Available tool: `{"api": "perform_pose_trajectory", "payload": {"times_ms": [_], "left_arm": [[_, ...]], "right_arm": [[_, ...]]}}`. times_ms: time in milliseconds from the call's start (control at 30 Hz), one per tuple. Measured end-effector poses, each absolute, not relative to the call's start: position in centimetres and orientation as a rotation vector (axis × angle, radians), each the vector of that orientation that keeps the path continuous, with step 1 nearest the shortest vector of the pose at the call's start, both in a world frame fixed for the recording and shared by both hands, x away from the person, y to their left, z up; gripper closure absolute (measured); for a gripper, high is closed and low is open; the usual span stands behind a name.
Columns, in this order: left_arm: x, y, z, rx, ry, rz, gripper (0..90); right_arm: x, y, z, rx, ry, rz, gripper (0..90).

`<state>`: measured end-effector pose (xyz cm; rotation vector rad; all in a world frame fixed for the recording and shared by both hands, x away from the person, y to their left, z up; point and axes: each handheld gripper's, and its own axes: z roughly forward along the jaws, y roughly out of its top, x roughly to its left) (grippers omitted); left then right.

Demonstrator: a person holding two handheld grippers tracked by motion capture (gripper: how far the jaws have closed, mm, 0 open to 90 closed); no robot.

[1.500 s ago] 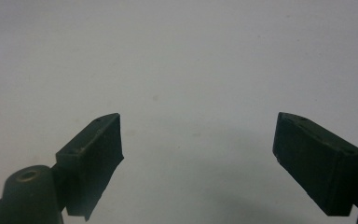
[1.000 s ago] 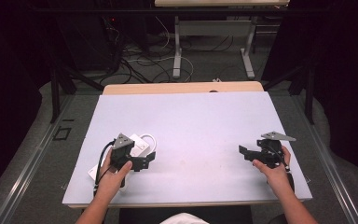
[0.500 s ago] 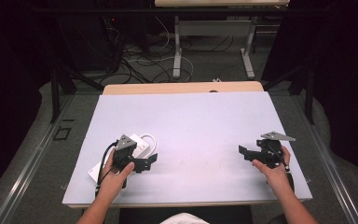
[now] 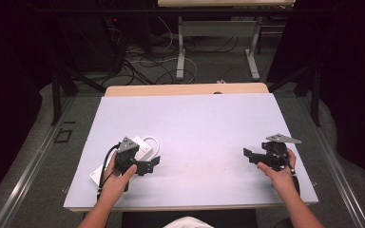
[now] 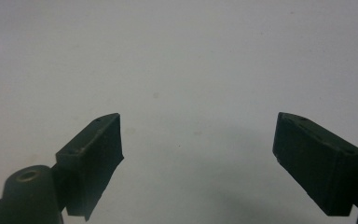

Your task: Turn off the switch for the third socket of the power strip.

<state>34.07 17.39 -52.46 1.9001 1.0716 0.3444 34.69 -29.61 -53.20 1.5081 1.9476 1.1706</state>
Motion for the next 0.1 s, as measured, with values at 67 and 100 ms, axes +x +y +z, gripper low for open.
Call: {"api": "perform_pose_trajectory", "payload": {"times_ms": [67,100], "left_arm": [[34.07,17.39,-52.43,1.893,1.07,0.346,0.7],[34.01,17.36,-52.42,1.888,1.079,0.34,0.7]], "right_arm": [[34.7,-29.61,-53.23,1.508,1.946,1.167,15.2],[34.7,-29.6,-53.25,1.513,1.944,1.164,15.2]]}}
